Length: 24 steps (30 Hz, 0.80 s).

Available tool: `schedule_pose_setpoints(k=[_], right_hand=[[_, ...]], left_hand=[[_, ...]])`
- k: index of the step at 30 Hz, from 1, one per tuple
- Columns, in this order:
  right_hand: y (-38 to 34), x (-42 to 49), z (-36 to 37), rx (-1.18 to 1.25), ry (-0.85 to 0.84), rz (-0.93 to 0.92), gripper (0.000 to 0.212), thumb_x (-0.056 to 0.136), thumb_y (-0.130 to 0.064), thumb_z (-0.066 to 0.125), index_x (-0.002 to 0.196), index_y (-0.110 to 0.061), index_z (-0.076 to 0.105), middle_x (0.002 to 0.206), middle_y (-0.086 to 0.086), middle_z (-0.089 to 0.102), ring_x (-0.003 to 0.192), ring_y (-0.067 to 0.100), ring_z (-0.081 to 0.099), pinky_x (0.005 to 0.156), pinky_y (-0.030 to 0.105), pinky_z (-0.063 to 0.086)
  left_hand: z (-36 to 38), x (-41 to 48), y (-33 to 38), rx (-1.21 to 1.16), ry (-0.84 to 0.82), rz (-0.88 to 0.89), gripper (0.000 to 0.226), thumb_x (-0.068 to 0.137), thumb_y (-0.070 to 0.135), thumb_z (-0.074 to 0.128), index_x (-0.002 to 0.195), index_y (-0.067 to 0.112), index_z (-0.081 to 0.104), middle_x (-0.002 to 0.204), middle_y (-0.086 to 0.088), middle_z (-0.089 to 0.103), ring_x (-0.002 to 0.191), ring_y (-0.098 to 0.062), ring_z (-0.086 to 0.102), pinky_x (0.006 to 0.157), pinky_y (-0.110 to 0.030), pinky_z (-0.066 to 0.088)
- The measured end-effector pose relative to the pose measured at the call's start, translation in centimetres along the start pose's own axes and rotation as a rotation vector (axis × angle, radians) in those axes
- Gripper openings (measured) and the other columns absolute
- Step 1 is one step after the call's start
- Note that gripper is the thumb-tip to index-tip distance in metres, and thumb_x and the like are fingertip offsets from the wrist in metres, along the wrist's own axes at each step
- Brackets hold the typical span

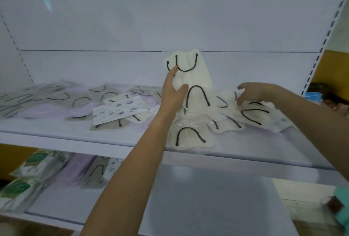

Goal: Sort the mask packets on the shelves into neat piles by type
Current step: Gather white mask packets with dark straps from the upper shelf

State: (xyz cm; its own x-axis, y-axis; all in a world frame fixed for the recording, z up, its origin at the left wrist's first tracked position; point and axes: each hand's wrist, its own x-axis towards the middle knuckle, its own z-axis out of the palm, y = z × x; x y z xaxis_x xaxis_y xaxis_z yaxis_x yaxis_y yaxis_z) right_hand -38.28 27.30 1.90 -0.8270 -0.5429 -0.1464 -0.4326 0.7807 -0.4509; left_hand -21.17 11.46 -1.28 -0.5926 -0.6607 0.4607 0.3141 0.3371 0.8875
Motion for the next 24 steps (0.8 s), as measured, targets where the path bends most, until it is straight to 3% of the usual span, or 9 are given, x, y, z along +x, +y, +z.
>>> schedule_pose_setpoints(k=[5, 8, 10, 13, 17, 19, 21, 22, 24], right_hand=[[-0.6, -0.6, -0.2, -0.055, -0.063, 0.099, 0.091, 0.073, -0.041, 0.076, 0.144, -0.012, 0.028, 0.138, 0.009, 0.043, 0.112, 0.024, 0.053, 0.095, 0.035, 0.045], [-0.4, -0.4, -0.2, -0.078, -0.035, 0.125, 0.072, 0.073, -0.033, 0.078, 0.130, -0.007, 0.042, 0.112, 0.007, 0.056, 0.084, 0.017, 0.050, 0.077, 0.029, 0.044], [-0.3, -0.3, 0.0, -0.058, -0.040, 0.129, 0.055, 0.076, -0.029, 0.076, 0.117, -0.007, 0.047, 0.106, 0.007, 0.058, 0.086, 0.018, 0.049, 0.077, 0.030, 0.043], [0.1, -0.3, 0.5, -0.011, -0.045, 0.162, 0.051, 0.075, -0.027, 0.077, 0.110, -0.008, 0.044, 0.111, 0.013, 0.055, 0.092, 0.025, 0.054, 0.074, 0.034, 0.049], [0.0, -0.8, 0.8, 0.009, -0.022, 0.186, 0.035, 0.076, -0.019, 0.076, 0.089, -0.004, 0.047, 0.074, 0.011, 0.048, 0.062, 0.021, 0.047, 0.058, 0.028, 0.044], [-0.4, -1.2, 1.0, -0.002, 0.011, 0.169, 0.031, 0.077, -0.016, 0.074, 0.085, -0.004, 0.047, 0.067, 0.010, 0.042, 0.058, 0.021, 0.041, 0.055, 0.027, 0.036], [-0.7, -1.8, 1.0, 0.040, 0.068, 0.114, 0.032, 0.080, -0.011, 0.070, 0.102, 0.000, 0.050, 0.081, 0.014, 0.051, 0.069, 0.026, 0.050, 0.060, 0.029, 0.042], [-0.7, -1.9, 0.6, 0.106, 0.121, 0.078, 0.040, 0.082, -0.009, 0.066, 0.115, 0.004, 0.049, 0.099, 0.019, 0.056, 0.084, 0.031, 0.056, 0.072, 0.033, 0.049], [-0.7, -2.8, -1.6, 0.321, 0.220, 0.013, 0.051, 0.085, -0.005, 0.060, 0.131, 0.010, 0.042, 0.130, 0.024, 0.050, 0.115, 0.038, 0.052, 0.096, 0.044, 0.045]], left_hand=[[-0.1, -0.2, -0.2, 0.013, -0.002, -0.003, 0.058, 0.085, -0.002, 0.051, 0.138, 0.019, 0.039, 0.131, 0.005, 0.046, 0.121, -0.013, 0.046, 0.104, -0.031, 0.040], [-0.1, -0.2, -0.2, 0.049, -0.021, 0.026, 0.058, 0.085, -0.003, 0.051, 0.138, 0.018, 0.039, 0.124, 0.008, 0.046, 0.116, -0.009, 0.046, 0.098, -0.022, 0.039], [-0.1, -0.2, -0.2, 0.053, -0.024, 0.031, 0.058, 0.085, -0.004, 0.051, 0.137, 0.018, 0.039, 0.123, 0.007, 0.046, 0.117, -0.010, 0.046, 0.099, -0.024, 0.040], [0.0, -0.4, -0.2, 0.070, -0.025, 0.038, 0.057, 0.085, -0.004, 0.051, 0.137, 0.017, 0.039, 0.122, 0.008, 0.045, 0.115, -0.009, 0.046, 0.099, -0.023, 0.039], [0.0, -0.6, -0.1, 0.083, -0.031, 0.042, 0.057, 0.085, -0.004, 0.051, 0.137, 0.016, 0.039, 0.123, 0.008, 0.045, 0.115, -0.008, 0.045, 0.101, -0.025, 0.039], [-0.1, -0.7, -0.2, 0.086, -0.027, 0.039, 0.057, 0.086, -0.003, 0.051, 0.138, 0.017, 0.039, 0.126, 0.007, 0.045, 0.120, -0.011, 0.045, 0.105, -0.029, 0.039], [-0.1, -0.8, -0.2, 0.094, -0.019, 0.043, 0.057, 0.086, -0.002, 0.051, 0.138, 0.018, 0.038, 0.132, 0.005, 0.045, 0.123, -0.011, 0.043, 0.107, -0.031, 0.038], [-0.2, -0.8, -0.1, 0.101, -0.017, 0.050, 0.058, 0.086, -0.002, 0.051, 0.138, 0.019, 0.038, 0.135, 0.004, 0.044, 0.124, -0.010, 0.043, 0.107, -0.031, 0.037], [-0.3, -0.9, -0.2, 0.120, -0.014, 0.063, 0.058, 0.086, -0.001, 0.051, 0.138, 0.019, 0.038, 0.137, 0.004, 0.043, 0.124, -0.009, 0.042, 0.107, -0.031, 0.037]])
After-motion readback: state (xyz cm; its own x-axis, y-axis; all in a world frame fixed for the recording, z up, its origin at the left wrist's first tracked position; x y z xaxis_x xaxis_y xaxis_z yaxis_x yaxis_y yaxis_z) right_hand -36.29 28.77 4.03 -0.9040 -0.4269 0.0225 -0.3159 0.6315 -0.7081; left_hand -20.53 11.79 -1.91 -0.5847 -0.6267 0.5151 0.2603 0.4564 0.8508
